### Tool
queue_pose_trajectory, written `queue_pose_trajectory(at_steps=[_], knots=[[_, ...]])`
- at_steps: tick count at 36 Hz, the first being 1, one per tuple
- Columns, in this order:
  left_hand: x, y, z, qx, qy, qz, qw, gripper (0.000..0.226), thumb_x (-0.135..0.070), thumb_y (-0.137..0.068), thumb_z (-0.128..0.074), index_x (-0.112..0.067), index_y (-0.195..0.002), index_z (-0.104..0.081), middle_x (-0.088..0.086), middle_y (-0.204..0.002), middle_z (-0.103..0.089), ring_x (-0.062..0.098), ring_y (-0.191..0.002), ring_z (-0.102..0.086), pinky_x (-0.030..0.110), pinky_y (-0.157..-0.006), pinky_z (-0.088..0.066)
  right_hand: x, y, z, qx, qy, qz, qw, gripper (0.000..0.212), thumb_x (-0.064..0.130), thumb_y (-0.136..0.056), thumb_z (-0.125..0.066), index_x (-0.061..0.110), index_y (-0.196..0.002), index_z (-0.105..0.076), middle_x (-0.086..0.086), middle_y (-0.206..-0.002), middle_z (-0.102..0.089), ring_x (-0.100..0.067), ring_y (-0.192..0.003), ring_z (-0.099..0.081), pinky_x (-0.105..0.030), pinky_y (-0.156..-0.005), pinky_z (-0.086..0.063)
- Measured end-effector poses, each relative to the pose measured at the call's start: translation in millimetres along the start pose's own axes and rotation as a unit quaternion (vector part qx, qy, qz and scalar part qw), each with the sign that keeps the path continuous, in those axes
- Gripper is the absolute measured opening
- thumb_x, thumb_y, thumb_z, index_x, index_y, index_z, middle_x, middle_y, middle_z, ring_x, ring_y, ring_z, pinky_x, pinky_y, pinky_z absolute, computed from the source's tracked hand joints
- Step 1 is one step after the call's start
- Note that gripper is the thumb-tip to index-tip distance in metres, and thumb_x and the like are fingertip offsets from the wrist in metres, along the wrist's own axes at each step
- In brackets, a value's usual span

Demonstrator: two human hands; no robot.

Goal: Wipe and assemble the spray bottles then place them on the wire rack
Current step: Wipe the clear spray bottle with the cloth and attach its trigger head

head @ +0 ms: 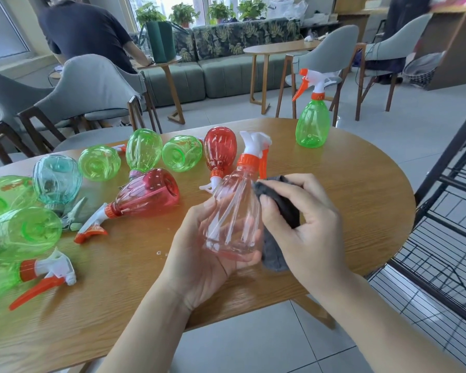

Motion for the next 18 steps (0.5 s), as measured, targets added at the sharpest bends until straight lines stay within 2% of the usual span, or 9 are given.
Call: queue_pose_trajectory(at_steps=[5,7,9,12,14,16,18], knots=[[-4.2,1.0,1.6,-0.008,-0.006,-0.041,0.999,0.063,-0.051,-0.076,-0.085,-0.011,-0.124,-0.072,0.016,-0.12,-0.07,0.026,-0.102,-0.07,0.042,-0.081,-0.061,7.5,19.8,-7.6,0.006,-0.013,0.028,0.999,0.018,0.008,-0.09,-0.072,0.004,-0.107,-0.077,-0.008,-0.102,-0.064,-0.013,-0.098,-0.065,-0.025,-0.088,-0.051],[-6.1,0.8,2.4,-0.019,0.002,-0.054,0.998,0.061,-0.049,-0.072,-0.089,-0.011,-0.118,-0.074,0.018,-0.116,-0.07,0.029,-0.101,-0.072,0.042,-0.079,-0.061,9.8,27.3,-9.2,0.009,-0.014,0.043,0.999,0.018,0.009,-0.088,-0.072,0.003,-0.104,-0.078,-0.007,-0.101,-0.064,-0.016,-0.095,-0.066,-0.029,-0.085,-0.053],[-7.1,0.5,3.5,-0.036,0.002,-0.061,0.997,0.061,-0.05,-0.072,-0.089,-0.013,-0.119,-0.074,0.019,-0.113,-0.07,0.03,-0.098,-0.072,0.042,-0.077,-0.062,9.7,30.8,-9.0,0.014,-0.009,0.054,0.998,0.018,0.008,-0.088,-0.072,0.002,-0.104,-0.078,-0.008,-0.1,-0.063,-0.02,-0.092,-0.066,-0.027,-0.081,-0.053],[-6.0,0.5,3.2,-0.052,-0.008,-0.063,0.997,0.051,-0.053,-0.091,-0.068,-0.013,-0.122,-0.072,0.017,-0.112,-0.071,0.029,-0.098,-0.072,0.042,-0.079,-0.061,9.5,32.5,-7.3,0.014,0.018,0.073,0.997,0.019,0.009,-0.089,-0.071,0.002,-0.104,-0.078,-0.011,-0.1,-0.064,-0.025,-0.087,-0.066,-0.033,-0.077,-0.055],[-3.9,0.7,3.7,-0.079,-0.018,-0.06,0.995,0.048,-0.054,-0.098,-0.051,-0.017,-0.109,-0.079,0.014,-0.104,-0.074,0.025,-0.092,-0.074,0.038,-0.077,-0.062,13.3,32.6,-7.7,0.016,0.042,0.096,0.994,0.019,0.012,-0.09,-0.072,0.005,-0.105,-0.079,-0.011,-0.101,-0.065,-0.028,-0.086,-0.066,-0.039,-0.074,-0.055],[-2.2,0.6,1.1,-0.086,-0.036,-0.061,0.994,0.048,-0.052,-0.096,-0.045,-0.023,-0.095,-0.083,0.011,-0.097,-0.074,0.022,-0.086,-0.075,0.034,-0.075,-0.063,20.0,33.4,-11.6,0.023,0.078,0.136,0.987,0.018,0.012,-0.088,-0.074,0.008,-0.105,-0.081,-0.011,-0.1,-0.068,-0.027,-0.087,-0.066,-0.041,-0.076,-0.054],[-1.5,0.9,-2.2,-0.085,-0.052,-0.061,0.993,0.043,-0.051,-0.095,-0.048,-0.025,-0.095,-0.083,0.012,-0.099,-0.072,0.021,-0.088,-0.073,0.033,-0.076,-0.062,25.7,33.6,-18.4,0.026,0.119,0.167,0.978,0.018,0.012,-0.088,-0.075,0.01,-0.104,-0.082,-0.011,-0.098,-0.07,-0.025,-0.089,-0.065,-0.039,-0.08,-0.051]])
Point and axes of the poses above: each hand's wrist, its own y-axis away from the middle knuckle, its own z-axis out of the back of the hand, x = y × z, the point moved 4 cm from there along -y, towards the middle knuckle
